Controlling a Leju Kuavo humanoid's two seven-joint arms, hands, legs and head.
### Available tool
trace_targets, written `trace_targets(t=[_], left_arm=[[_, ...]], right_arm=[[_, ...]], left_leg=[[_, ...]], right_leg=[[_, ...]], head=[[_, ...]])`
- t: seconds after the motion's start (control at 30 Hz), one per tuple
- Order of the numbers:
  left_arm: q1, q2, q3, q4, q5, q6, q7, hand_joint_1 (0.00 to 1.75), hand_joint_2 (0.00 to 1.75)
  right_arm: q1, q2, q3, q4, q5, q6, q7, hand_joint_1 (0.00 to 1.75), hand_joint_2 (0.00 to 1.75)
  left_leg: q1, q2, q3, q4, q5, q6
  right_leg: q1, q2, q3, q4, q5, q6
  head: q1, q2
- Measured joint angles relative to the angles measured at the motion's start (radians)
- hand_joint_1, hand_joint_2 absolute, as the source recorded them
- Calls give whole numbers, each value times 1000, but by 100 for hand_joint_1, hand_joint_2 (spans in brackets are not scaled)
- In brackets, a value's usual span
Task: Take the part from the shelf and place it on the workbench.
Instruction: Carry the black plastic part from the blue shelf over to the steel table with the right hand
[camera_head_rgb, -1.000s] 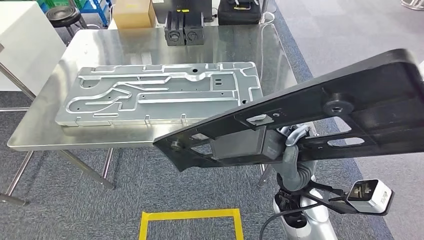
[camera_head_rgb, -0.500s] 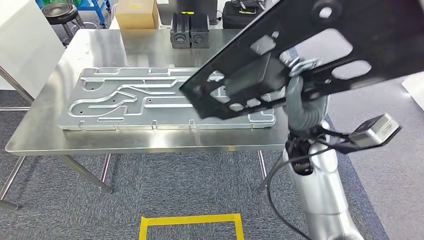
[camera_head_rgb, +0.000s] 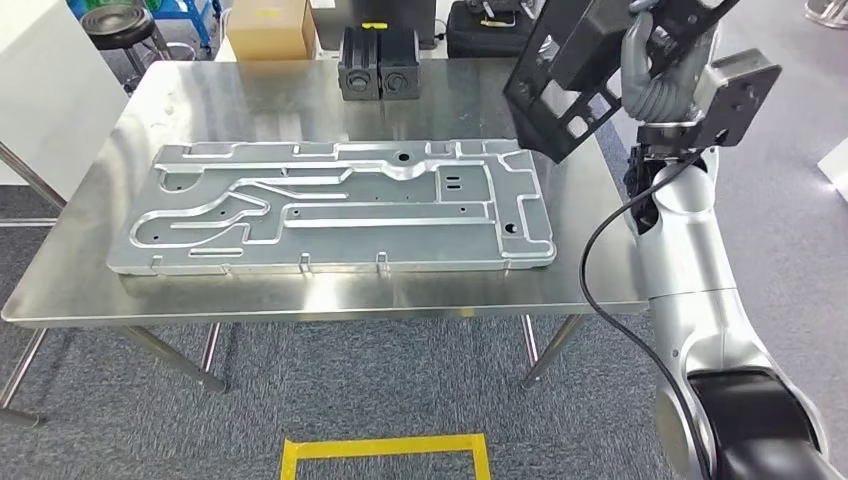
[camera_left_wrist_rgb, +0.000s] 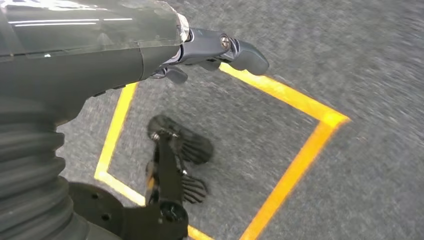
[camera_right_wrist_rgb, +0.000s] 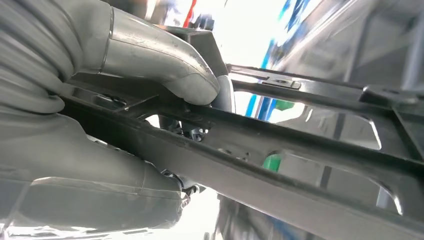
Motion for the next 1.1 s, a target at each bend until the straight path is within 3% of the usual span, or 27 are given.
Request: trace_targets(t=[0.1, 0.13, 0.17, 0.23, 0.27, 0.3, 0.47, 0.53, 0.6, 0.63, 0.67, 0.7, 0.77, 0.83, 0.93, 1.0, 1.03, 1.1], left_arm=[[0, 2, 8, 0, 0, 0, -1, 0, 175], [2, 2, 11, 0, 1, 0, -1, 0, 175], [5, 2, 14, 0, 1, 0, 0, 0, 175], [8, 2, 18, 0, 1, 0, 0, 0, 175], [9, 2, 20, 0, 1, 0, 0, 0, 175], [8, 2, 20, 0, 1, 0, 0, 0, 175], [4, 1, 21, 0, 1, 0, -1, 0, 175], [4, 1, 21, 0, 1, 0, -1, 0, 175], [4, 1, 21, 0, 1, 0, -1, 0, 175], [5, 2, 21, 0, 1, 0, -1, 0, 175], [6, 2, 21, 0, 1, 0, -1, 0, 175], [6, 1, 21, 0, 1, 0, -1, 0, 175], [7, 1, 21, 0, 1, 0, -1, 0, 175], [7, 0, 21, 0, 2, 0, -1, 0, 175], [6, 0, 21, 0, 2, 0, -1, 0, 175], [4, 0, 21, -1, 1, 0, -1, 0, 175], [2, 1, 21, -1, 1, 0, -1, 0, 175], [1, 2, 21, -2, 1, 0, -1, 0, 175]], right_arm=[[-65, -1, 14, 91, 34, -34, 2, 175, 175], [-73, -1, 19, 112, 37, -36, 2, 175, 175], [-77, -1, 23, 128, 38, -37, 2, 175, 175], [-83, -1, 32, 151, 40, -37, 2, 175, 175], [-87, -1, 36, 159, 40, -38, 2, 175, 175], [-92, -1, 38, 167, 41, -38, 1, 175, 175], [-107, -6, 45, 190, 43, -39, 1, 175, 175], [-112, -8, 48, 196, 43, -40, 1, 175, 175], [-114, -10, 50, 202, 43, -41, 0, 175, 175], [-112, -10, 52, 206, 43, -41, 1, 175, 175], [-111, -10, 53, 210, 43, -41, 1, 175, 175], [-110, -11, 54, 213, 43, -41, 1, 175, 175], [-112, -12, 57, 217, 43, -41, 0, 175, 175], [-115, -13, 58, 218, 43, -41, 0, 175, 175], [-117, -13, 59, 220, 43, -41, 0, 175, 175], [-123, -14, 61, 221, 44, -42, 0, 175, 175], [-126, -15, 61, 221, 44, -42, 0, 175, 175], [-129, -16, 62, 222, 45, -42, 0, 175, 175]], left_leg=[[13, 0, -119, 198, -60, -17], [17, 0, -147, 230, -53, -21], [20, 0, -155, 221, -25, -25], [25, 1, -121, 93, 75, -27], [24, 1, -95, 25, 112, -26], [22, 1, -75, -25, 130, -21], [20, -1, -46, -66, 111, 14], [22, -1, -33, -73, 105, 25], [21, -2, -24, -73, 95, 29], [20, -3, -18, -73, 88, 29], [20, -4, -9, -73, 81, 29], [19, -4, 2, -72, 73, 28], [17, -5, 25, -73, 55, 24], [13, -6, 39, -74, 42, 19], [10, -6, 42, -71, 39, 15], [11, -3, 38, -48, 16, -1], [12, -2, 19, -7, -6, -10], [15, -1, -63, 134, -58, -21]], right_leg=[[-1, -2, 19, -2, -16, -3], [-2, -1, 27, -1, -24, -2], [-3, 1, 38, 0, -32, 0], [-5, 3, 61, 4, -53, 7], [-5, 4, 69, 8, -63, 12], [-4, 5, 73, 11, -72, 18], [-6, 4, 74, 28, -98, 47], [-8, 2, 24, 125, -140, 54], [-8, 2, -71, 268, -182, 58], [-8, 2, -108, 311, -180, 59], [-9, 2, -128, 315, -155, 58], [-8, 1, -125, 276, -108, 56], [-7, 1, -78, 135, -6, 46], [-2, -1, -42, 49, 37, 37], [3, -1, -37, 36, 34, 34], [0, 1, -17, 17, 18, 19], [-3, 1, -5, 8, 7, 10], [-6, 1, 12, 2, -9, -1]], head=[[0, 0], [0, 0], [0, 0], [0, 0], [0, 0], [0, 0], [1, 0], [1, 0], [1, 0], [1, 0], [1, 0], [1, 0], [1, 0], [1, 0], [1, 0], [1, 0], [0, 0], [0, 0]])
